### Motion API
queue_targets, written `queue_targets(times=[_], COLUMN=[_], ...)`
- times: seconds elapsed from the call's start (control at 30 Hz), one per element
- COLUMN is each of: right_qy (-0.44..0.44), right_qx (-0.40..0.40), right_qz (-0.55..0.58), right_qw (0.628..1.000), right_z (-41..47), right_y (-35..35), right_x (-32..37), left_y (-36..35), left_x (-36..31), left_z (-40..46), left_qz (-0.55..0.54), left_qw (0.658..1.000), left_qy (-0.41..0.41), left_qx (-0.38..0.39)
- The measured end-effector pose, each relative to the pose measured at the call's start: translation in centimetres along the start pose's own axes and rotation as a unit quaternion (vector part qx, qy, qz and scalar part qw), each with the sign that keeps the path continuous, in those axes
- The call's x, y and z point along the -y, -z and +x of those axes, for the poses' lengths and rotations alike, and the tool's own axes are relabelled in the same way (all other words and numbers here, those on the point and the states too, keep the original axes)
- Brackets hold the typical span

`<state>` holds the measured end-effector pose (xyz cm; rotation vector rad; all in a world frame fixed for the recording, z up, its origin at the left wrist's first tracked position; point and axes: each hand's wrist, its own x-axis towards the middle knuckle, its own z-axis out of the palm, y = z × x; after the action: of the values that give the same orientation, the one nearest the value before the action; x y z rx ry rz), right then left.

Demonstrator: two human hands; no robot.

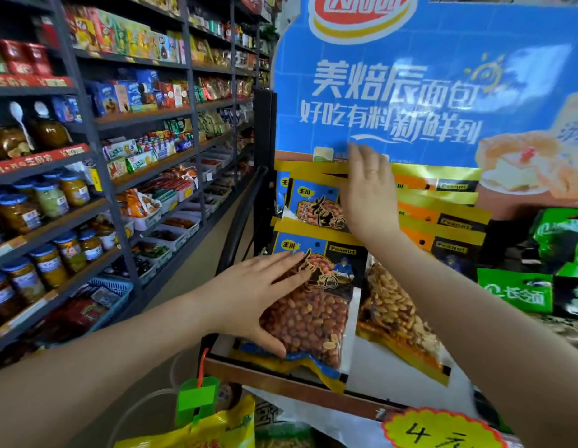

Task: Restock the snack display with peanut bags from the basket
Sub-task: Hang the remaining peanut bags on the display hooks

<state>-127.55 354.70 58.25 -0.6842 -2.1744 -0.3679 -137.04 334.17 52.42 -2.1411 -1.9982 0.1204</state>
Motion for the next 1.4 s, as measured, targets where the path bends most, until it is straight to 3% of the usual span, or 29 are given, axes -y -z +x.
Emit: queue_targets(times=[0.07, 0.23, 0.4, 0.47, 0.53, 0.63, 0.67, 0.73, 0.8, 0.87, 0.97, 1.03, 1.13, 1.2, 1.4], right_qy=[-0.093, -0.097, 0.010, 0.041, 0.081, 0.115, 0.126, 0.153, 0.192, 0.218, 0.140, 0.085, 0.000, 0.000, 0.117], right_qx=[0.026, 0.035, 0.131, 0.118, 0.118, 0.199, 0.183, 0.055, -0.020, 0.028, 0.184, 0.252, 0.333, 0.388, 0.423], right_qz=[0.091, 0.193, 0.025, -0.006, -0.012, 0.033, 0.002, -0.074, -0.074, -0.015, 0.119, 0.184, 0.260, 0.258, 0.145], right_qw=[0.991, 0.976, 0.991, 0.992, 0.990, 0.973, 0.975, 0.984, 0.978, 0.975, 0.966, 0.946, 0.907, 0.885, 0.887], right_z=[-0.1, -0.3, 2.2, 3.3, 3.8, 3.6, 3.4, 3.0, 2.1, 0.9, -0.3, -0.9, -1.2, -0.9, -0.8], right_y=[0.2, 0.2, 0.8, 1.2, 1.5, 1.6, 1.9, 2.4, 2.7, 2.3, 2.1, 1.9, 2.4, 2.5, 1.2], right_x=[-0.6, -0.5, 0.6, 1.0, 1.2, 0.9, 0.9, 0.1, -0.4, -0.9, -2.1, -3.1, -3.7, -3.6, -0.3], left_y=[-0.1, 0.1, 0.2, 0.0, 0.2, 1.1, 1.6, 2.3, 2.8, 3.2, 3.6, 3.6, 3.5, 2.9, 1.5], left_x=[-0.1, -0.3, -0.4, -0.3, -0.3, -0.5, -0.3, 0.4, 1.7, 2.7, 2.9, 2.4, 1.3, 1.3, 1.1], left_z=[0.0, 0.1, -0.1, -0.1, -0.1, 0.7, 1.3, 2.8, 4.8, 6.8, 8.5, 7.9, 5.1, 3.0, 0.3], left_qz=[0.008, -0.001, 0.040, 0.003, -0.043, -0.070, -0.068, -0.049, -0.020, 0.004, 0.015, 0.026, 0.012, -0.003, -0.009], left_qw=[1.000, 1.000, 0.999, 1.000, 0.999, 0.997, 0.997, 0.996, 0.995, 0.997, 0.997, 0.996, 0.983, 0.978, 0.987], left_qy=[0.013, 0.015, 0.004, 0.001, 0.007, 0.034, 0.043, 0.058, 0.069, 0.071, 0.077, 0.057, -0.046, -0.100, -0.104], left_qx=[0.007, 0.006, -0.021, -0.004, 0.028, 0.017, -0.003, -0.042, -0.066, -0.040, 0.001, -0.057, -0.176, -0.185, -0.122])
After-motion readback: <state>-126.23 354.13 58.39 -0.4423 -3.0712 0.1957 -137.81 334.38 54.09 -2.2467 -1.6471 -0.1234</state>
